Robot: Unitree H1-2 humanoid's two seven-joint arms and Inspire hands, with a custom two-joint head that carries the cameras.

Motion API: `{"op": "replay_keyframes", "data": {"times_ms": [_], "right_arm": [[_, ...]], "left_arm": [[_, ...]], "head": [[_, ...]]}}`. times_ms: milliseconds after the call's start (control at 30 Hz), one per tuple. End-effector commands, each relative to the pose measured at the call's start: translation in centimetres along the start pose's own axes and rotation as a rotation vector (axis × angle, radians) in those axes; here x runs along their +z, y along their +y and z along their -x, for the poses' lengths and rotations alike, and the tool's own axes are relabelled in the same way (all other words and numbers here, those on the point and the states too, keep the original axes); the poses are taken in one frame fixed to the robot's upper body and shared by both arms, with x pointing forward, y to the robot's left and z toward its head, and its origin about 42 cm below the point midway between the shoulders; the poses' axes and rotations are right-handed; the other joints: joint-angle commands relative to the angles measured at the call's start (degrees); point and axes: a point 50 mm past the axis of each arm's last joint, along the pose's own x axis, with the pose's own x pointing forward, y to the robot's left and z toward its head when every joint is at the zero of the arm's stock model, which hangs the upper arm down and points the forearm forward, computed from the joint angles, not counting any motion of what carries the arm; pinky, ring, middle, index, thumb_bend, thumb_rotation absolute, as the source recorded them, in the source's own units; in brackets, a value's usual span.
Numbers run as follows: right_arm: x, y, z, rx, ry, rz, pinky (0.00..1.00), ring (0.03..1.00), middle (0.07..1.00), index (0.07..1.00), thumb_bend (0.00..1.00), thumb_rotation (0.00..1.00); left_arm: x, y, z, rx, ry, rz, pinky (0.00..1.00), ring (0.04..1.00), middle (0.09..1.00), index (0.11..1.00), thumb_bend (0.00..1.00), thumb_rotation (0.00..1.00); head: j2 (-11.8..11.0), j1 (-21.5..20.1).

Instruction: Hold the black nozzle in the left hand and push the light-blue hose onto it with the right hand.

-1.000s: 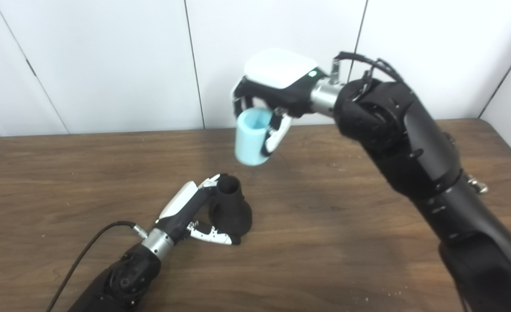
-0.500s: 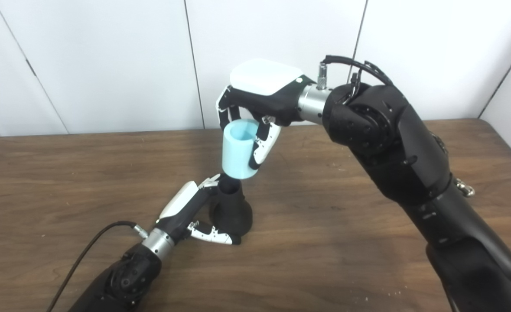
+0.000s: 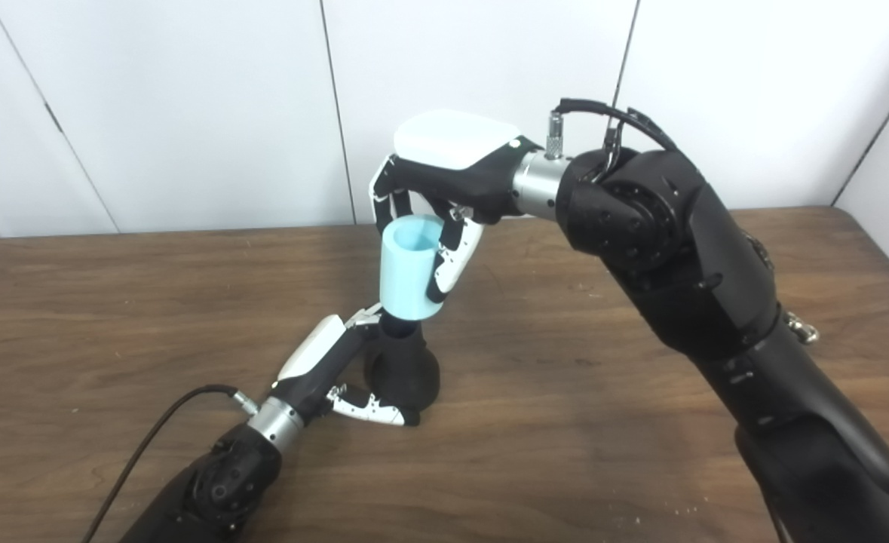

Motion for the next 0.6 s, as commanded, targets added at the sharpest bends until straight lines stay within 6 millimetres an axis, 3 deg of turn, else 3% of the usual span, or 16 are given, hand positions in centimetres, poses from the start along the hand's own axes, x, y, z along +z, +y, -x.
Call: {"op": "replay_keyframes", "data": {"times_ms": [0, 567], "right_arm": [[1.5, -2.9, 0.4, -0.099, -0.028, 0.052, 0.11, 0.190, 0.470, 0.485, 0.53, 0.00], [1.8, -1.1, -0.7, -0.049, -0.043, 0.063, 0.11, 0.189, 0.470, 0.484, 0.53, 0.00]], "left_arm": [[-3.5, -8.8, 6.2, -0.207, 0.205, 0.052, 1.00, 0.965, 0.813, 0.483, 0.50, 0.08], [-3.3, -8.7, 6.2, -0.200, 0.203, 0.057, 1.00, 0.965, 0.813, 0.483, 0.50, 0.08]], "head": [[0.1, 0.0], [0.5, 0.0]]}}
